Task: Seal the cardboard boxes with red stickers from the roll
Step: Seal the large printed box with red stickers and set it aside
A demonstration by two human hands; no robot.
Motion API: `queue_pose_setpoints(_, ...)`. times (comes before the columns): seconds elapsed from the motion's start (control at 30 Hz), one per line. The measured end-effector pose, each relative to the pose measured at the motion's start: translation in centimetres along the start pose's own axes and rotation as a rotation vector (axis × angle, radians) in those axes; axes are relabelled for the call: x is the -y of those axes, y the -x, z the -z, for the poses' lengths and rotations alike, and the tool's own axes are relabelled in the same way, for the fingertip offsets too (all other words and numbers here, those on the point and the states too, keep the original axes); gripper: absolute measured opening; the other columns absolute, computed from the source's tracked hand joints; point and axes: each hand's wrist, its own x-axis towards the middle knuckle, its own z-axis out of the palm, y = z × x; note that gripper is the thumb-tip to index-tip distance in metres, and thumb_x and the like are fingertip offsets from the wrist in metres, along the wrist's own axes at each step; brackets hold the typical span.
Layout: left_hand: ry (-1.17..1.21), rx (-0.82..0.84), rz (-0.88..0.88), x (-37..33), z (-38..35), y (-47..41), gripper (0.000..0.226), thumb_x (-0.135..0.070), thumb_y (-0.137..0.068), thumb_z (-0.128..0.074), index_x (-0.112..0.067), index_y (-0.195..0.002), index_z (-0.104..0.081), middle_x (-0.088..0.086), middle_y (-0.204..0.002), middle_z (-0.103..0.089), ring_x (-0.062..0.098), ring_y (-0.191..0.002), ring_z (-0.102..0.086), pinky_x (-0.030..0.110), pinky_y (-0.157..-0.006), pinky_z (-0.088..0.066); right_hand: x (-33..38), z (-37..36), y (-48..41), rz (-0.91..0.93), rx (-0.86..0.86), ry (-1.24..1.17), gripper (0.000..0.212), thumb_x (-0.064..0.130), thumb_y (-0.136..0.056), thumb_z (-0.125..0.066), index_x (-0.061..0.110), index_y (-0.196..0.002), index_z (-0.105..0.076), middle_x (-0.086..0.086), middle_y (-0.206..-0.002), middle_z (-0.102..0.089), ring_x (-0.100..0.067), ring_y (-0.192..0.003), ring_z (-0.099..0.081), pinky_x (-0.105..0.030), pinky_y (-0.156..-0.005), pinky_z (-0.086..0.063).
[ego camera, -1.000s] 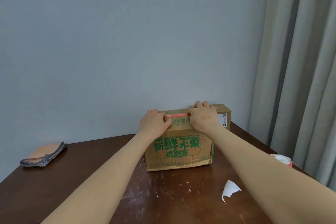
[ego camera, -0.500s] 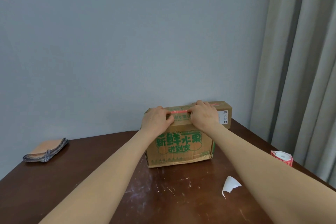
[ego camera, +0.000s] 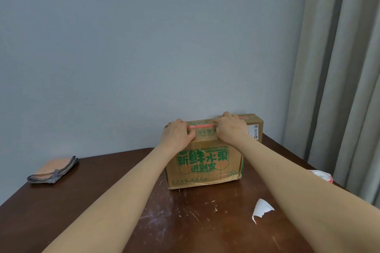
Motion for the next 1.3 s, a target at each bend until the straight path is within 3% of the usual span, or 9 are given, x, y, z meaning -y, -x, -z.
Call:
queue_pose_setpoints(0.1,-0.045,0.058,-0.007,-0.1,0.1,-0.4,0.049,-0.04,-0.096,-0.038,-0.017,-0.139,-0.046,0.005,-0.131,-0.049,0.024,-0.12,-0.046,0.039,-0.098,-0.042,-0.1,-0.1,-0.3,0.004,0.037,0.027,0.041,0.02,-0.097,-0.034,0.028,-0.131,-0.055,-0.01,-0.127,-0.045,-0.032,-0.12,-0.041,-0.042,-0.095,-0.037)
queue_pose_setpoints(0.23,-0.092,0.097,0.007,-0.2,-0.2,-0.6,0.045,-0.041,-0.097,-0.035,-0.021,-0.133,-0.053,0.005,-0.132,-0.046,0.024,-0.121,-0.042,0.04,-0.098,-0.041,0.0,-0.3,-0.4,-0.004,0.08,0.039,0.043,0.018,-0.096,-0.034,0.028,-0.128,-0.06,-0.009,-0.126,-0.045,-0.031,-0.121,-0.039,-0.042,-0.099,-0.034)
queue_pose_setpoints(0.4,-0.079,0.051,-0.003,0.0,0.2,-0.4,0.046,-0.041,-0.096,-0.039,-0.009,-0.122,-0.061,0.006,-0.124,-0.051,0.023,-0.108,-0.052,0.036,-0.089,-0.046,-0.1,0.0,-0.4,-0.001,0.05,0.024,0.041,0.015,-0.095,-0.036,0.022,-0.126,-0.061,-0.008,-0.124,-0.046,-0.031,-0.118,-0.041,-0.041,-0.095,-0.037)
queue_pose_setpoints(0.7,-0.041,-0.038,-0.042,0.1,0.3,0.5,0.039,-0.038,-0.097,-0.041,-0.014,-0.121,-0.061,0.003,-0.107,-0.059,0.022,-0.097,-0.057,0.034,-0.08,-0.048,-0.1,0.4,0.3,0.034,0.032,-0.004,0.038,0.017,-0.098,-0.037,0.026,-0.126,-0.061,-0.008,-0.123,-0.049,-0.03,-0.117,-0.046,-0.04,-0.093,-0.039)
queue_pose_setpoints(1.0,0.004,-0.02,-0.054,0.1,0.5,0.7,0.035,-0.035,-0.097,-0.044,-0.014,-0.119,-0.062,0.003,-0.112,-0.061,0.021,-0.101,-0.058,0.034,-0.086,-0.049,0.0,0.7,0.9,0.048,0.049,0.014,0.039,0.02,-0.099,-0.037,0.03,-0.127,-0.062,-0.008,-0.126,-0.049,-0.029,-0.119,-0.046,-0.04,-0.094,-0.038)
queue_pose_setpoints(1.3,-0.01,-0.001,-0.028,0.2,0.1,0.8,0.039,-0.034,-0.099,-0.037,-0.014,-0.126,-0.058,0.003,-0.126,-0.052,0.021,-0.116,-0.046,0.035,-0.094,-0.044,-0.2,0.7,0.8,0.04,0.066,0.005,0.039,0.02,-0.098,-0.038,0.031,-0.127,-0.061,-0.007,-0.129,-0.047,-0.03,-0.123,-0.042,-0.042,-0.1,-0.035)
